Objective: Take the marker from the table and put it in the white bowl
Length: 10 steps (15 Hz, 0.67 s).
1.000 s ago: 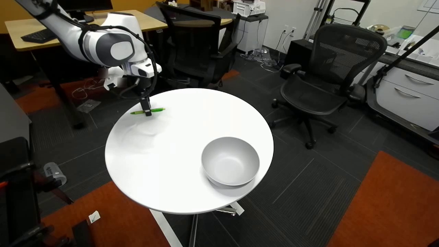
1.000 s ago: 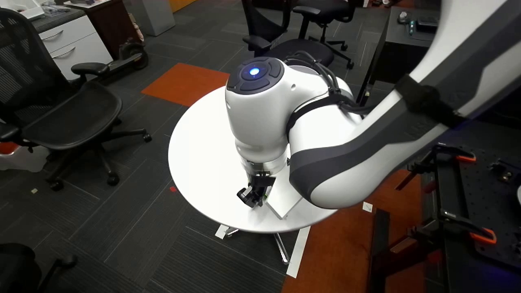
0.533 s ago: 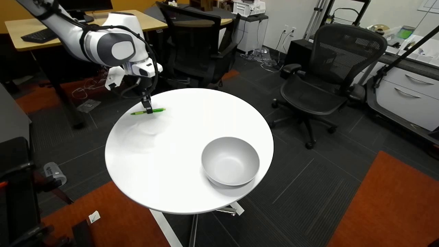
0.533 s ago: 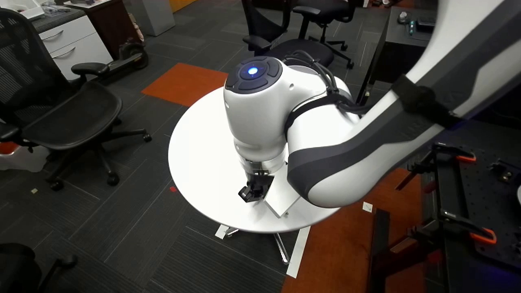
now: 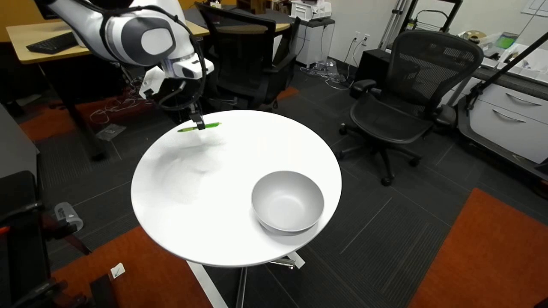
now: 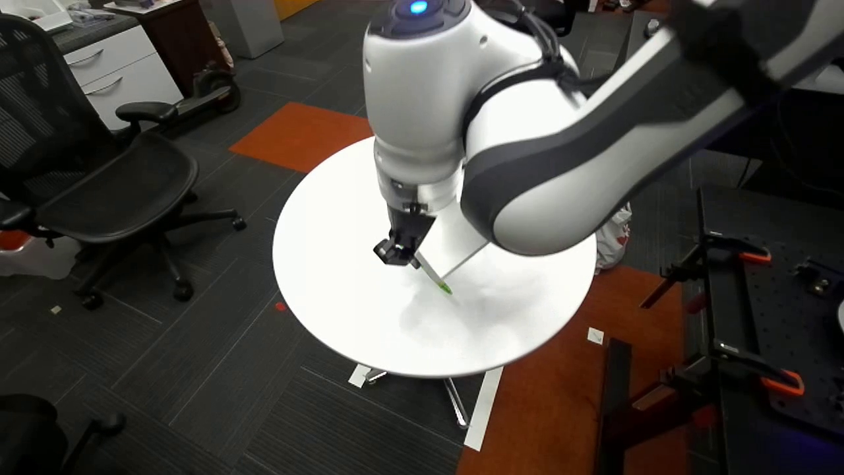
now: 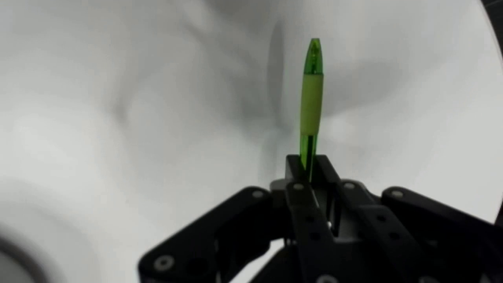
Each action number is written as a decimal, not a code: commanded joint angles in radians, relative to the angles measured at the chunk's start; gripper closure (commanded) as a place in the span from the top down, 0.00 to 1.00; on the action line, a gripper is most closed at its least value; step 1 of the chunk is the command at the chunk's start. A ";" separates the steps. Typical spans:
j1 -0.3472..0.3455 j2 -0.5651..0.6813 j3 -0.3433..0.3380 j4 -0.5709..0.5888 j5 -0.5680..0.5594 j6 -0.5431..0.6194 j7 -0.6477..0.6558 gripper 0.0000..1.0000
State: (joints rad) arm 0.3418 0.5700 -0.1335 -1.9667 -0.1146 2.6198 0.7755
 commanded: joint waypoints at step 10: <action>-0.135 -0.245 -0.133 -0.072 -0.196 -0.087 0.021 0.03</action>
State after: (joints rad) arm 0.2535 0.3536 -0.2719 -2.0254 -0.2796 2.5687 0.7764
